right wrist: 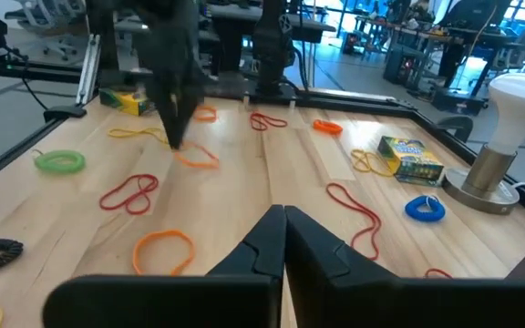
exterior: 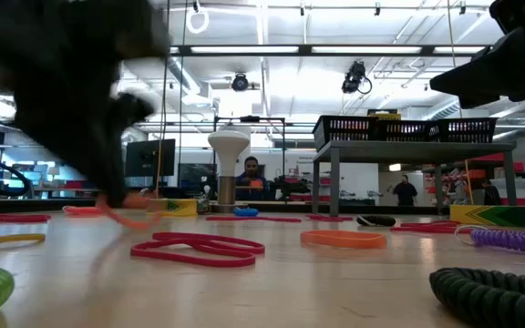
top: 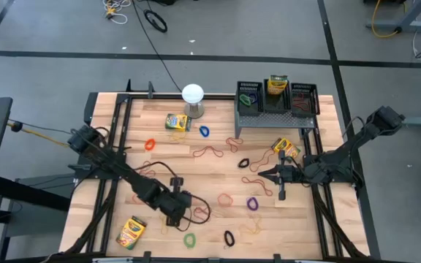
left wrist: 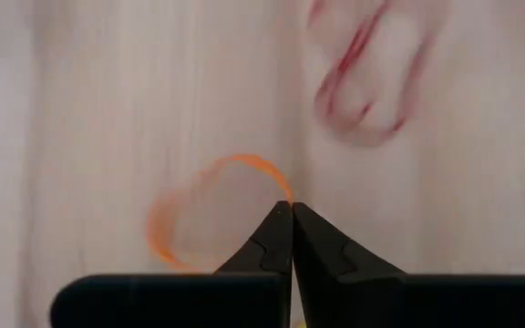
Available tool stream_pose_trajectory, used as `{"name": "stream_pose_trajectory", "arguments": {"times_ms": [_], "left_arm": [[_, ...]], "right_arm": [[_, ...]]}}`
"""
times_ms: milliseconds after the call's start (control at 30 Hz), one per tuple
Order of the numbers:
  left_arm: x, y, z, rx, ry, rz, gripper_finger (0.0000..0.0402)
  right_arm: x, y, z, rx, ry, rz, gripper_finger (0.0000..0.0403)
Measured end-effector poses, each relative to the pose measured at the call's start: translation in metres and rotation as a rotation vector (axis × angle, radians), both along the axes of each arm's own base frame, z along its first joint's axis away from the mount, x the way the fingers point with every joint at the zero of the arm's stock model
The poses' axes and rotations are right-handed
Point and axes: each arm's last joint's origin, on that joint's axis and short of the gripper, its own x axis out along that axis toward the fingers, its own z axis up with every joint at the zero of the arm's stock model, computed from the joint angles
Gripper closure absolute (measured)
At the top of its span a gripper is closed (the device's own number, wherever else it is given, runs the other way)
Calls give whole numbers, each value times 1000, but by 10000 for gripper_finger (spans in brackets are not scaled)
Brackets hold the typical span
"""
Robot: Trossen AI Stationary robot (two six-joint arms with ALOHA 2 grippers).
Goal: Pick & Place Office Desk Supplies
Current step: Put the orange rubberband into the right black basket on the shelf
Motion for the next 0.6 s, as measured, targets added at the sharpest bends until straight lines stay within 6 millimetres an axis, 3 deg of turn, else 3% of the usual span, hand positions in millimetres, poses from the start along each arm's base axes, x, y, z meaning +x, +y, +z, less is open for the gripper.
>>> {"name": "stream_pose_trajectory", "arguments": {"times_ms": [100,233,400,600], "left_arm": [[-2,4,16,37,-106,-35,397],[0,21,20,-1,-232,-59,398],[7,52,8,-92,-406,-99,398],[25,87,8,-185,-623,-142,398]], "right_arm": [[3,2,-3,-4,6,-1,374],[9,6,-10,1,7,-18,364],[23,11,-25,-29,45,-62,362],[57,21,-38,-113,136,-117,349]]}}
